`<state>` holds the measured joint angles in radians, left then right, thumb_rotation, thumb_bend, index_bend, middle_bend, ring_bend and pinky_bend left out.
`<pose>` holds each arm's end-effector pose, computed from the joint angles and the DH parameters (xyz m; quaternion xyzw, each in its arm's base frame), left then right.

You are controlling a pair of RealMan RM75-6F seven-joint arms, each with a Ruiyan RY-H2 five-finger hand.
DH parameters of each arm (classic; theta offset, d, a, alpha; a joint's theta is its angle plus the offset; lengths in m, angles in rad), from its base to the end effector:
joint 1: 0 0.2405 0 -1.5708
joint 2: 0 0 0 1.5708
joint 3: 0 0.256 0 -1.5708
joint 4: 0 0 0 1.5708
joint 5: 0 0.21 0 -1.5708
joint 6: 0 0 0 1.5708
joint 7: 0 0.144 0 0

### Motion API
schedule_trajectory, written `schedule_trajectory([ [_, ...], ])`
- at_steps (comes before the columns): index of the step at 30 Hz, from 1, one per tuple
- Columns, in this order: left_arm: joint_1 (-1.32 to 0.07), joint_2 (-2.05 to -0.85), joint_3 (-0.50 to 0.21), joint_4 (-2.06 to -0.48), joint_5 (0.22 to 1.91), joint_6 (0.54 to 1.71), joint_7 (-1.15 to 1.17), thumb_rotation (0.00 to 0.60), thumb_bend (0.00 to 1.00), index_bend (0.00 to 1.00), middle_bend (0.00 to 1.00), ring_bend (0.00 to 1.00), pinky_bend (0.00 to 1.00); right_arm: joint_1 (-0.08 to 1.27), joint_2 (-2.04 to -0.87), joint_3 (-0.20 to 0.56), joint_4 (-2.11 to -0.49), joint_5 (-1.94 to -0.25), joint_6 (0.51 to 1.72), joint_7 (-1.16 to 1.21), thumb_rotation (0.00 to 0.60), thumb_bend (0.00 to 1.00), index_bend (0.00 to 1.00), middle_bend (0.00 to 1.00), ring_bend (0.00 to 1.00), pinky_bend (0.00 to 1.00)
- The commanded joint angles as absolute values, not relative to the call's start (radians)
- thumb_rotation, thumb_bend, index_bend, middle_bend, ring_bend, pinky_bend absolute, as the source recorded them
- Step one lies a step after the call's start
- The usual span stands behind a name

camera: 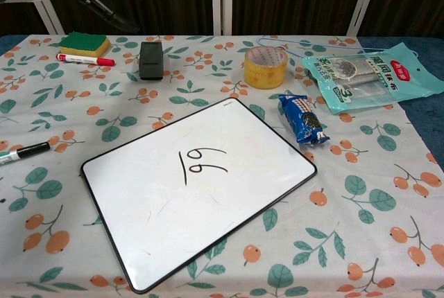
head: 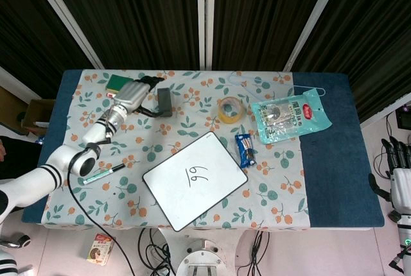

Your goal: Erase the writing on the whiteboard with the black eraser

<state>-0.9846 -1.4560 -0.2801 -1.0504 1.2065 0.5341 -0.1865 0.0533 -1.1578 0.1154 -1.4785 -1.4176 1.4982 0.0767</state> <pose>-0.1415 0.4703 0.0460 -0.7312 -0.4241 -0.3542 0.4000 -0.3439 -0.1846 0.1773 0.5426 -0.3851 0.3882 0.6376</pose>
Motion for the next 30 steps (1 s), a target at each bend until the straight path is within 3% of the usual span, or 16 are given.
schedule_trajectory([
  [1,-1.015,-1.503,-0.291,-1.007,1.163,0.534,-0.137,0.18,0.31,0.08,0.1,0.06,0.2,0.052,-1.157,0.115,-1.476,-1.415,1.497,0.08,0.6,0.28,0.0,0.0,0.0,0.0],
  [3,-1.023,-1.527,-0.291,-0.986,1.132,0.534,-0.113,0.054,0.34,0.08,0.09,0.04,0.2,0.05,-1.157,0.116,-1.473,-1.413,1.496,0.084,0.6,0.28,0.0,0.0,0.0,0.0],
  [5,-1.026,-1.545,-0.296,-0.974,1.101,0.537,-0.102,0.0,0.34,0.08,0.08,0.02,0.2,0.049,-1.157,0.117,-1.469,-1.411,1.495,0.09,0.6,0.28,0.0,0.0,0.0,0.0],
  [30,-1.106,-1.768,-0.265,-0.616,0.932,0.426,0.052,0.0,0.33,0.07,0.1,0.01,0.2,0.041,-1.144,0.123,-1.454,-1.4,1.489,0.123,0.6,0.28,0.0,0.0,0.0,0.0],
])
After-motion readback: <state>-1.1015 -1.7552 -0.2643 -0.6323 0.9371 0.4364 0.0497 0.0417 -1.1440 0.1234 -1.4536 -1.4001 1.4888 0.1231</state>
